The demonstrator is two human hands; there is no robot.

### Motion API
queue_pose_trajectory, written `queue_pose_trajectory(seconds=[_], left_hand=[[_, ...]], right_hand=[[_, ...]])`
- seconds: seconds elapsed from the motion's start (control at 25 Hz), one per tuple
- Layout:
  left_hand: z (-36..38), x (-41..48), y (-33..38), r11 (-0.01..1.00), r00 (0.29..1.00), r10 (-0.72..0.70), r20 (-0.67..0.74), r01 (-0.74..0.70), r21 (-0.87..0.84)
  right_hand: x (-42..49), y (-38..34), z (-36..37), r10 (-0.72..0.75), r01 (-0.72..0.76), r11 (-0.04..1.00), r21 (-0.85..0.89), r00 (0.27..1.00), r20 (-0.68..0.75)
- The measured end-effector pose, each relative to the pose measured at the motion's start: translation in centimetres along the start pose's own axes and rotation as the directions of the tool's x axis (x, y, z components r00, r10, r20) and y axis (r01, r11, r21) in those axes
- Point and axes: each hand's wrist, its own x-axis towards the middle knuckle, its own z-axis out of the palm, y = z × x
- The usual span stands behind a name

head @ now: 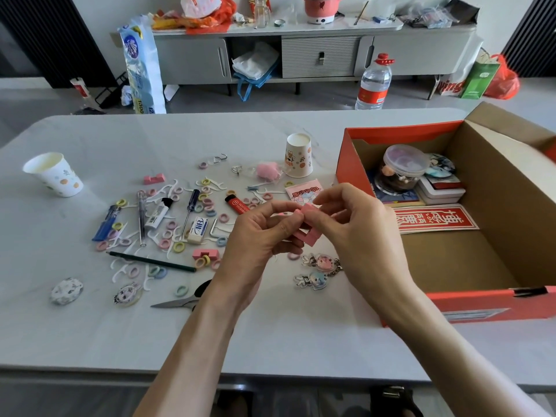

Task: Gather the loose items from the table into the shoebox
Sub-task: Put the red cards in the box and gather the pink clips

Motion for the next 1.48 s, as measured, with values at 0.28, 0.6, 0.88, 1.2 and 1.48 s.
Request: queue_pose_trajectory(seconds=[0.28,0.6,0.88,1.2,1.48], left_hand=[[0.0,0.0,0.3,0.999,0.999,-0.036,-0.016,0.036,-0.003],[0.1,0.0,0.5,0.998,0.998,-0.049,-0.027,0.050,0.041],[-0.4,-0.2,1.4,0.997,0.995,-0.060,-0.078,0.064,0.052],[1.5,-1.3,3.9,0.992,0.989,-0.024,-0.144,0.042,0.120],[8.8,0.0,6.8,0.988,0.996,-0.023,-0.087,0.037,0.153]], right_hand=[[0.0,0.0,-0.3,-0.097,0.102,0.991,-0.082,0.993,0.068],[0.4,0.5,-0.5,-0.021,0.018,0.999,0.036,0.996,0.087],[-0.5,0.0,-0.1,-0.218,0.221,0.973,-0.059,0.974,0.062],[-2.4,-1.7,-2.3,-0.396,0.438,0.817,-0.375,0.899,0.187],[-0.5,-3.4,-9.3,-0.406,0.420,0.672,-0.610,0.898,0.172]])
